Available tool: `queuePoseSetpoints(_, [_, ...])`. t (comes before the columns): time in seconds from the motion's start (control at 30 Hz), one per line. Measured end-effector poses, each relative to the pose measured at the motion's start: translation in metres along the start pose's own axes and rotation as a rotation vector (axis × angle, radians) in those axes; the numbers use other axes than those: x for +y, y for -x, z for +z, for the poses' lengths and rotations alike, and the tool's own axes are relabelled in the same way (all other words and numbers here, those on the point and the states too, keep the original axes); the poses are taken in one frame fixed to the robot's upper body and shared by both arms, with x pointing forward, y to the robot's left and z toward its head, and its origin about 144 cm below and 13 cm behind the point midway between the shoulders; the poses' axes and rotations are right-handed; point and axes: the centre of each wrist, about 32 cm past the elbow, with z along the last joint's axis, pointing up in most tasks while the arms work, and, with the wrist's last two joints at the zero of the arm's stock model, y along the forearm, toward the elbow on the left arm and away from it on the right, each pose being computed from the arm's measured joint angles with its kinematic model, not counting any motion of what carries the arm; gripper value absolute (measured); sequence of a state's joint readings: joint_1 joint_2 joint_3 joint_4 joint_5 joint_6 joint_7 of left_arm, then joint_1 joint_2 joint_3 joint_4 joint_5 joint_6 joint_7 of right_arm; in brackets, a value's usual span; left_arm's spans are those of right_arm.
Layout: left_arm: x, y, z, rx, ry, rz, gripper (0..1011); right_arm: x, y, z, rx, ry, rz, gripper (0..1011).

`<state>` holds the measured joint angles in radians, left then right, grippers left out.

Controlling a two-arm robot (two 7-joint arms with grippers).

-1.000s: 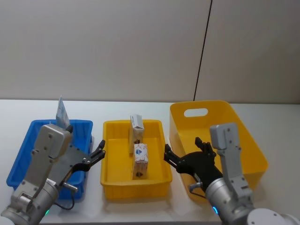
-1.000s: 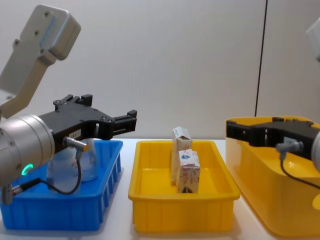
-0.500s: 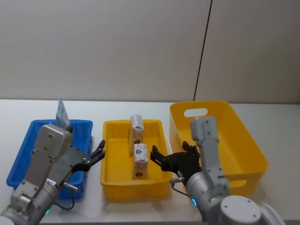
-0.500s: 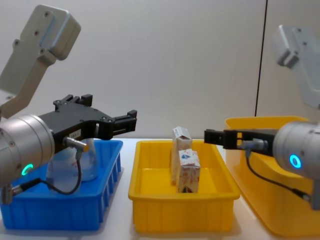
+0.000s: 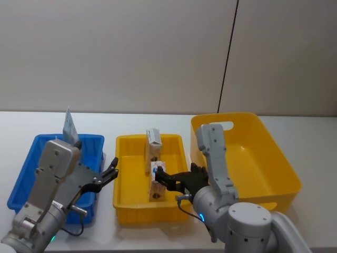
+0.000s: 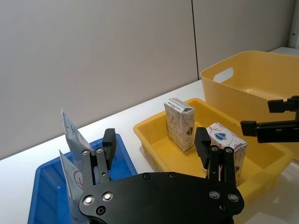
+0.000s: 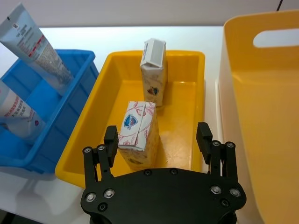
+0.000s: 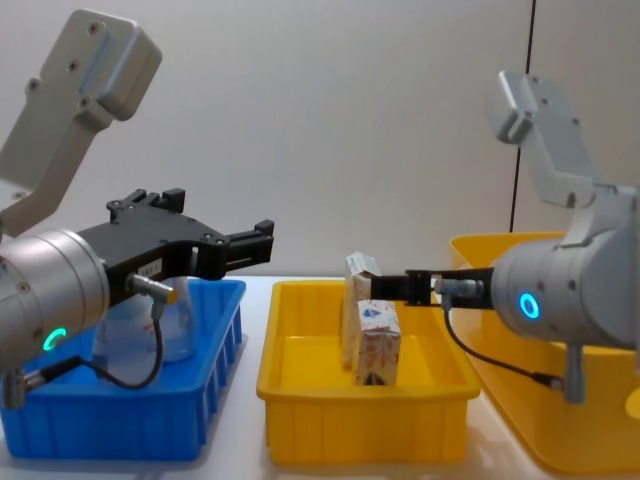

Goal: Bimanual collaborative sorting of washing and personal care products

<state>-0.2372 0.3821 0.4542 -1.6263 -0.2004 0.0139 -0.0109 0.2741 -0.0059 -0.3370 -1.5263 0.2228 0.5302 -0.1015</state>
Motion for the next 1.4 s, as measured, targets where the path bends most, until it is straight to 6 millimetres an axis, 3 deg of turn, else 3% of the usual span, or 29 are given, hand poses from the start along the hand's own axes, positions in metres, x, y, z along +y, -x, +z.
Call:
queuePoseSetpoints(1.2, [0.000, 0.000, 0.000, 0.000, 0.000, 0.000, 1002, 0.064, -0.004, 0.023, -0.007, 0.182, 0.089, 1003])
queuePoseSetpoints(1.4, [0.000, 0.000, 0.000, 0.000, 0.000, 0.000, 1001, 0.070, -0.004, 0.023, -0.004, 0.202, 0.100, 870])
